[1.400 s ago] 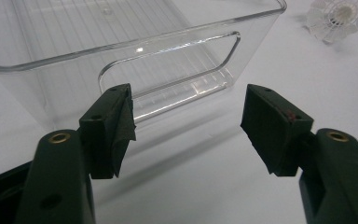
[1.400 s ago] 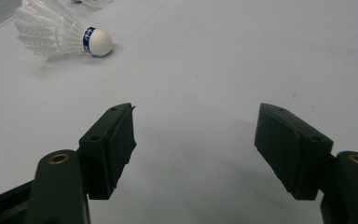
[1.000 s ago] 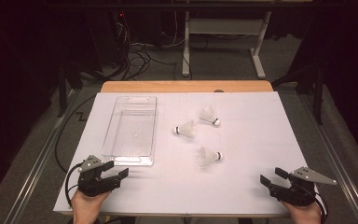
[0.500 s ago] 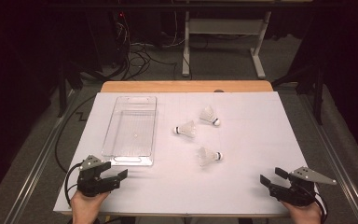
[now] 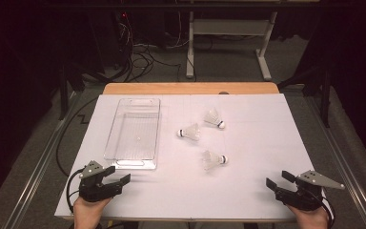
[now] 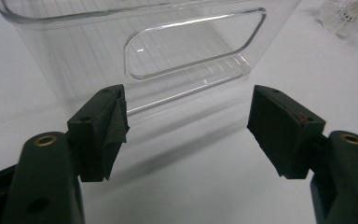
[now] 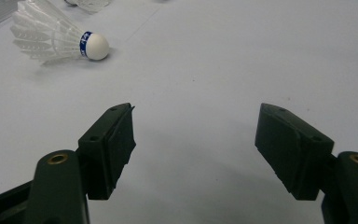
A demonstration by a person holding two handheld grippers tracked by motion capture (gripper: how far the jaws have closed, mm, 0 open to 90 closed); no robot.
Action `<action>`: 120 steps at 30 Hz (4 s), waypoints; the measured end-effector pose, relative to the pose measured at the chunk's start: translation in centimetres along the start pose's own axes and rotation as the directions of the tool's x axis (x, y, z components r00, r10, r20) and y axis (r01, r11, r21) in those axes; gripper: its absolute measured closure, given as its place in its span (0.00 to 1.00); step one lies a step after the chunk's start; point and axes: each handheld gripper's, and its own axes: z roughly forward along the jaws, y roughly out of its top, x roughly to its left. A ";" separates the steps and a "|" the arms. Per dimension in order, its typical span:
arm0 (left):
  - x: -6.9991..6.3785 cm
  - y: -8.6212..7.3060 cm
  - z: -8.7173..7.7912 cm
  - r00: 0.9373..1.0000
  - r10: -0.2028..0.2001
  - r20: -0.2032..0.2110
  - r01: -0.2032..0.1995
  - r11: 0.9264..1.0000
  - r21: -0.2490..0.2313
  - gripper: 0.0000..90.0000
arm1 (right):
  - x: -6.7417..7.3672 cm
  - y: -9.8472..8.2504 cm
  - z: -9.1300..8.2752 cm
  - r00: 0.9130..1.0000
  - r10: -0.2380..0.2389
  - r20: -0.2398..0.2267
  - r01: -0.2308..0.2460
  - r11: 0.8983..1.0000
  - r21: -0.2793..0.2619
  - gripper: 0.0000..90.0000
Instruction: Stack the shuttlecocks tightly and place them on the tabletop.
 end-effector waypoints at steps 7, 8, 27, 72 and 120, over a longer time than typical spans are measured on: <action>0.0 -0.2 -0.2 1.000 -0.004 0.004 0.004 1.000 -0.017 0.33 | 0.4 0.2 0.0 1.000 -0.013 -0.013 0.013 1.000 -0.001 0.32; 0.0 -0.2 -0.2 1.000 -0.005 0.005 0.005 1.000 -0.018 0.33 | 0.4 0.2 0.0 1.000 -0.012 -0.015 0.012 1.000 -0.001 0.32; -0.1 0.0 -0.3 0.998 -0.047 0.048 0.046 0.999 0.019 0.33 | 1.6 1.4 0.4 0.998 -0.032 -0.049 0.032 0.999 0.003 0.32; -0.1 -0.5 -0.1 0.997 -0.032 0.068 0.034 0.999 -0.035 0.33 | 6.6 4.9 4.7 0.983 -0.101 -0.156 0.103 0.995 0.008 0.35; -0.4 -0.5 0.0 0.999 -0.009 0.045 0.012 0.998 -0.057 0.33 | 11.0 10.2 8.6 0.969 -0.105 -0.225 0.144 0.976 0.162 0.49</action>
